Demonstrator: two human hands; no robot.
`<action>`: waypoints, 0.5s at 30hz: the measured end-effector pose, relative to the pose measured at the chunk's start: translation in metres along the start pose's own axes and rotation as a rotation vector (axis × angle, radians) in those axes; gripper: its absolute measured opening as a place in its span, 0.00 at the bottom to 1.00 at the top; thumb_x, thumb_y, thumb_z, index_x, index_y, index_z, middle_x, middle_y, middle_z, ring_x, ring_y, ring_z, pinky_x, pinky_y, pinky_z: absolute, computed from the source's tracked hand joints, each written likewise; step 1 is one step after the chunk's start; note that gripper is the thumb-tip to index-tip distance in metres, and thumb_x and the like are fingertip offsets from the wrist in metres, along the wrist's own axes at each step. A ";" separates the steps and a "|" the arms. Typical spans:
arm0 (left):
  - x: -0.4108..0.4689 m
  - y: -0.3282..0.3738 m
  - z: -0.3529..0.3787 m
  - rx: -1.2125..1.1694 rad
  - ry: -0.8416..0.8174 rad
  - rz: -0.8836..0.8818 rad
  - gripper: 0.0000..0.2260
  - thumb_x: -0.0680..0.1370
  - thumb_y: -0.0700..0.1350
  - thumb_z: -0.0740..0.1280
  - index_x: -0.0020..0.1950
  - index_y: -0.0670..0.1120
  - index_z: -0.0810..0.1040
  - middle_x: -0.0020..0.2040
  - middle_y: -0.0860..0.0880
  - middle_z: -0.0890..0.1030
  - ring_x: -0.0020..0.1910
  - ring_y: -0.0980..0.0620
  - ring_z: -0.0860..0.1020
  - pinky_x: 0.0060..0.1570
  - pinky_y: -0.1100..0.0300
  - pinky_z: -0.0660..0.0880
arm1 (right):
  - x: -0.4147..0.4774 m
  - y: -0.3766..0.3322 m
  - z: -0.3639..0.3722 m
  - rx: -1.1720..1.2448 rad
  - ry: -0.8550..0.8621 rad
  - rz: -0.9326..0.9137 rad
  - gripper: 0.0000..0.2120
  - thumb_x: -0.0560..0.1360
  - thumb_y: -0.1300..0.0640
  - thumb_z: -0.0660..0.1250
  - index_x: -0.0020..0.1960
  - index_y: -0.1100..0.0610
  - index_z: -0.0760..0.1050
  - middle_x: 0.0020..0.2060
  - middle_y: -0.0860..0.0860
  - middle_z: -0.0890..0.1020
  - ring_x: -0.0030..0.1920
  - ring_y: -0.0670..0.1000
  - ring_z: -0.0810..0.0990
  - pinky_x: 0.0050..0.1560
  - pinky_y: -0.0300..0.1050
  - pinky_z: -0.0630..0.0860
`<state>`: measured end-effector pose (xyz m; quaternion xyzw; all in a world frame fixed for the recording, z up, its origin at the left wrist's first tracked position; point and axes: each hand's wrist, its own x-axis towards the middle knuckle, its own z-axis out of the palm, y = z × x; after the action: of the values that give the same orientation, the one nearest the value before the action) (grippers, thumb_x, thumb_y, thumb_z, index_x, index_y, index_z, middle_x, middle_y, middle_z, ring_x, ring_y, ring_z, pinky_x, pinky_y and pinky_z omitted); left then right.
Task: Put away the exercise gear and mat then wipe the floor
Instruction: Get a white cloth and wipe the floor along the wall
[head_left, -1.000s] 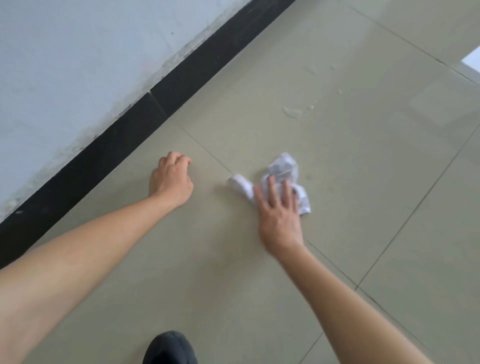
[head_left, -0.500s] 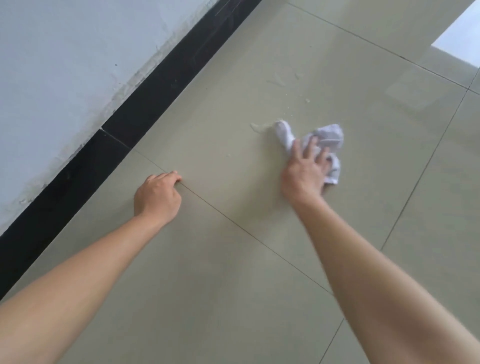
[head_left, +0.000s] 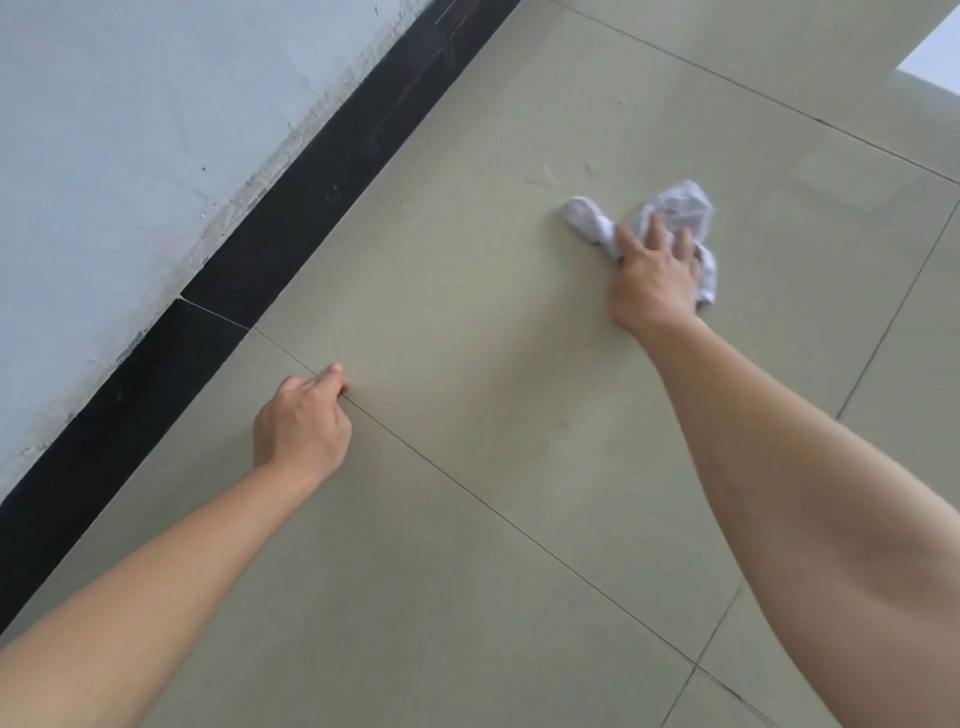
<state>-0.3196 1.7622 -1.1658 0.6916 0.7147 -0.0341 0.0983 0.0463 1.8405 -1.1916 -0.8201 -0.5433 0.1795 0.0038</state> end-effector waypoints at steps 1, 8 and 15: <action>0.003 0.003 -0.003 0.031 -0.036 -0.007 0.16 0.77 0.36 0.58 0.59 0.47 0.78 0.50 0.48 0.84 0.54 0.43 0.75 0.44 0.51 0.74 | -0.008 0.008 0.000 0.014 0.008 0.075 0.31 0.76 0.62 0.57 0.77 0.45 0.59 0.81 0.53 0.50 0.79 0.64 0.46 0.78 0.59 0.45; -0.003 0.044 -0.031 0.231 -0.466 -0.096 0.22 0.78 0.39 0.56 0.73 0.47 0.66 0.77 0.51 0.64 0.67 0.42 0.72 0.60 0.51 0.72 | -0.143 -0.029 0.039 -0.039 -0.215 -0.535 0.32 0.78 0.62 0.56 0.80 0.48 0.54 0.81 0.54 0.48 0.79 0.64 0.41 0.78 0.59 0.43; -0.028 0.136 -0.071 0.106 -0.591 0.036 0.25 0.76 0.36 0.56 0.73 0.49 0.68 0.78 0.50 0.62 0.73 0.45 0.66 0.71 0.51 0.64 | -0.125 0.001 -0.006 -0.070 -0.428 -0.594 0.31 0.79 0.63 0.55 0.79 0.45 0.56 0.81 0.50 0.43 0.80 0.60 0.39 0.79 0.56 0.44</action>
<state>-0.1903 1.7533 -1.0796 0.6686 0.6399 -0.2694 0.2663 0.0060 1.7292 -1.1501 -0.5700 -0.7520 0.3196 -0.0861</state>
